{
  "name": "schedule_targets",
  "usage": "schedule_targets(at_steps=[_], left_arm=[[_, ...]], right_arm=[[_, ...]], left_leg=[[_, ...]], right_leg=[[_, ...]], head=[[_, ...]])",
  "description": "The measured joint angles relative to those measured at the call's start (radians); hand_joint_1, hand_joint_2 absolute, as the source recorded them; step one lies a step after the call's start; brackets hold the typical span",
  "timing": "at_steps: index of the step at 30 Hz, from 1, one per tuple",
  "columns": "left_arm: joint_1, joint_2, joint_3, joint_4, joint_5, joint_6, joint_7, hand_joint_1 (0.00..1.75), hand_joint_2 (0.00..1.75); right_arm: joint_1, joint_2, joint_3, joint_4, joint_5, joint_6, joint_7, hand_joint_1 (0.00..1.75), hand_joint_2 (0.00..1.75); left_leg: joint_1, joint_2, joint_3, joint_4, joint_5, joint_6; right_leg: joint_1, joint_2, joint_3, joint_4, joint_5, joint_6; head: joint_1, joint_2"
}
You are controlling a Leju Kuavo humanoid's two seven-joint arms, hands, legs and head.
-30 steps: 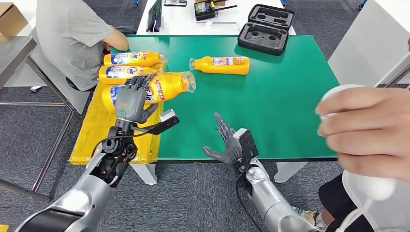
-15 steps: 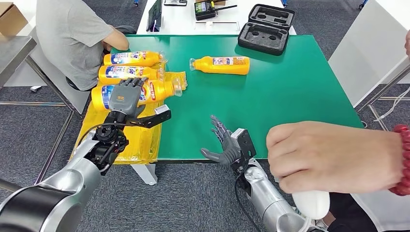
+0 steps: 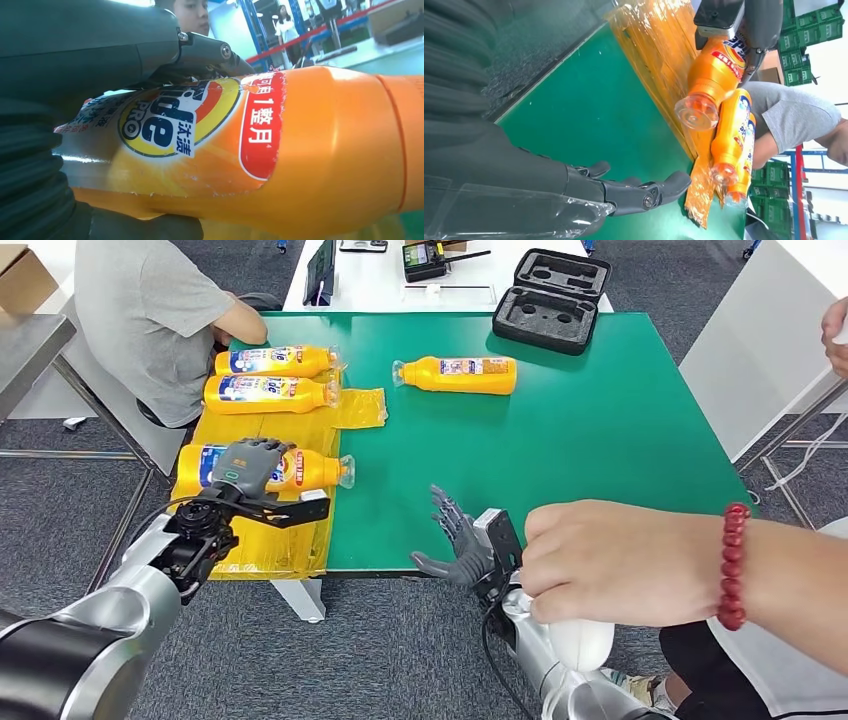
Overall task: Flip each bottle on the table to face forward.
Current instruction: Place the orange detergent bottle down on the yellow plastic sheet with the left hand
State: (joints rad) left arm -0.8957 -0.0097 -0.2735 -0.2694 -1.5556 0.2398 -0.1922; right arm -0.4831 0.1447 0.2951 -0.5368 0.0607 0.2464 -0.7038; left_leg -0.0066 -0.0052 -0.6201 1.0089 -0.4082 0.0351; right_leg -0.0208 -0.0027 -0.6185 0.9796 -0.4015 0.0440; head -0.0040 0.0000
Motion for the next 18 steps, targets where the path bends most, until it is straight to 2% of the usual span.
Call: schedule_targets(at_steps=[12, 18], left_arm=[[0.032, 0.025, 0.023, 0.016, 0.123, -0.023, -0.188, 1.75, 1.75], [0.045, 0.025, 0.044, 0.020, 0.138, -0.065, -0.218, 1.75, 1.75]], right_arm=[[-0.018, 0.015, 0.002, 0.037, -0.005, -0.001, 0.000, 0.00, 1.75], [-0.020, 0.015, 0.003, 0.048, -0.006, -0.001, 0.000, 0.00, 1.75]], left_leg=[[0.000, 0.000, 0.000, 0.000, 0.000, 0.000], [0.000, 0.000, 0.000, 0.000, 0.000, 0.000]], right_leg=[[0.000, 0.000, 0.000, 0.000, 0.000, 0.000], [0.000, 0.000, 0.000, 0.000, 0.000, 0.000]], head=[[0.000, 0.000], [0.000, 0.000]])
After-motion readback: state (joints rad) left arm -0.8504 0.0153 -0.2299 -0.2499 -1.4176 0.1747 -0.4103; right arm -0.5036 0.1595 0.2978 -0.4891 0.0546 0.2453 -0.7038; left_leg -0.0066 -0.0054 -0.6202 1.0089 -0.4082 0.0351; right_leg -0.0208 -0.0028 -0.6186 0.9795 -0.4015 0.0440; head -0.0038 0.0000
